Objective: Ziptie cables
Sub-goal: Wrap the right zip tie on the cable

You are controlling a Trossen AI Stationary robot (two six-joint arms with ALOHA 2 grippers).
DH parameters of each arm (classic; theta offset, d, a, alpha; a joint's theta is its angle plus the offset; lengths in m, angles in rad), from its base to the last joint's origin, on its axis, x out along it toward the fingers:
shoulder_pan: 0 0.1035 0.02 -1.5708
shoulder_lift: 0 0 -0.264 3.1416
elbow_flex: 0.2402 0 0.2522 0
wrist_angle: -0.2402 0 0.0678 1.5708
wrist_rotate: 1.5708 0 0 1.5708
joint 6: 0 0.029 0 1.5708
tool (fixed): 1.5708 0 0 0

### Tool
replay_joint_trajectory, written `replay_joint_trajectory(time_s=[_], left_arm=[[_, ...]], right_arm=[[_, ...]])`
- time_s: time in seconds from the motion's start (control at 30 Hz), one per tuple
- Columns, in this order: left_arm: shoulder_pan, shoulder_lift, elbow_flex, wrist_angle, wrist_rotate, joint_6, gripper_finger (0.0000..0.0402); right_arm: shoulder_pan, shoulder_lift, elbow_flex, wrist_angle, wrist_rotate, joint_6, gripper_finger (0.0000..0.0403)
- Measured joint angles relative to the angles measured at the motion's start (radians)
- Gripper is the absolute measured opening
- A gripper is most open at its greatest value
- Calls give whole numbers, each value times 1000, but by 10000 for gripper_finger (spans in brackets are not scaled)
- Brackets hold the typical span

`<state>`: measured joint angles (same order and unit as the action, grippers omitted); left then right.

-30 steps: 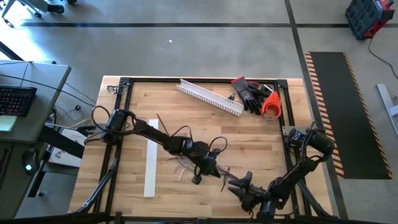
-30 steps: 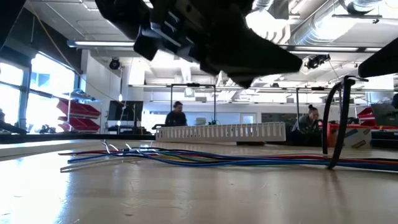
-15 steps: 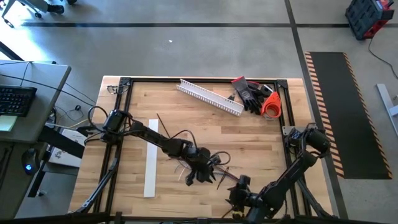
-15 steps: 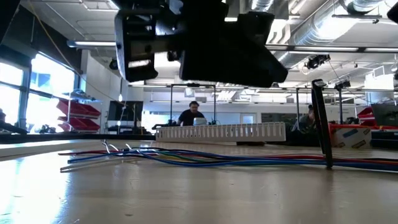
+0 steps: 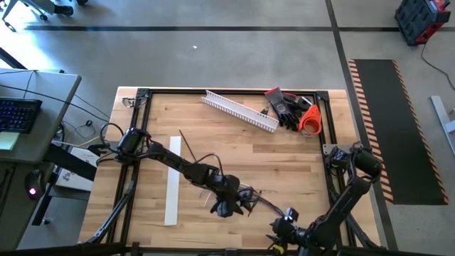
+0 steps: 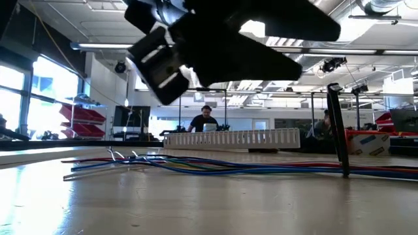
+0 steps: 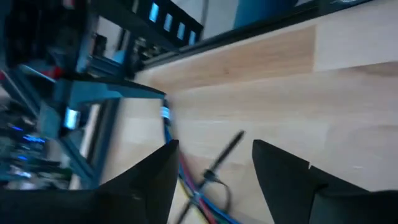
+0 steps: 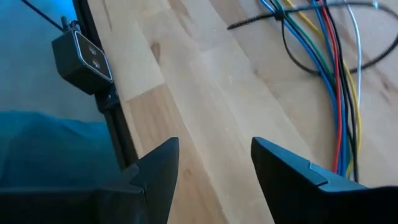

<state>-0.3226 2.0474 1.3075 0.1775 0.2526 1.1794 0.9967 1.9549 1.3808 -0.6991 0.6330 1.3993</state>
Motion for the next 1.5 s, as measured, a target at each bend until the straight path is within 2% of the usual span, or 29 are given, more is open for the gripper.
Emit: replay_joint_trajectory(time_s=[0.1,0.2,0.4,0.7,0.8,0.9,0.97,1.2,1.37,1.5], left_arm=[[10,24,19,0,12,65,190],[16,55,70,-80,12,100,185],[21,114,174,-181,4,141,152],[29,116,188,-203,6,106,48],[30,116,187,-191,6,63,12],[36,116,187,-124,8,18,11],[42,116,187,-87,8,-9,14],[76,116,187,-51,18,-73,4],[98,125,188,-35,101,-123,3],[107,187,254,-75,129,-164,2]], right_arm=[[6,0,0,10,6,55,192],[6,0,0,29,5,88,192],[5,0,0,74,7,89,192],[-1,0,0,79,18,85,192],[-4,1,0,83,61,68,192],[-1,15,0,83,140,26,192],[6,28,-1,65,150,16,192],[3,61,-2,-40,98,62,174],[-2,61,-2,-108,110,60,141],[-2,61,-2,-184,40,106,119]])
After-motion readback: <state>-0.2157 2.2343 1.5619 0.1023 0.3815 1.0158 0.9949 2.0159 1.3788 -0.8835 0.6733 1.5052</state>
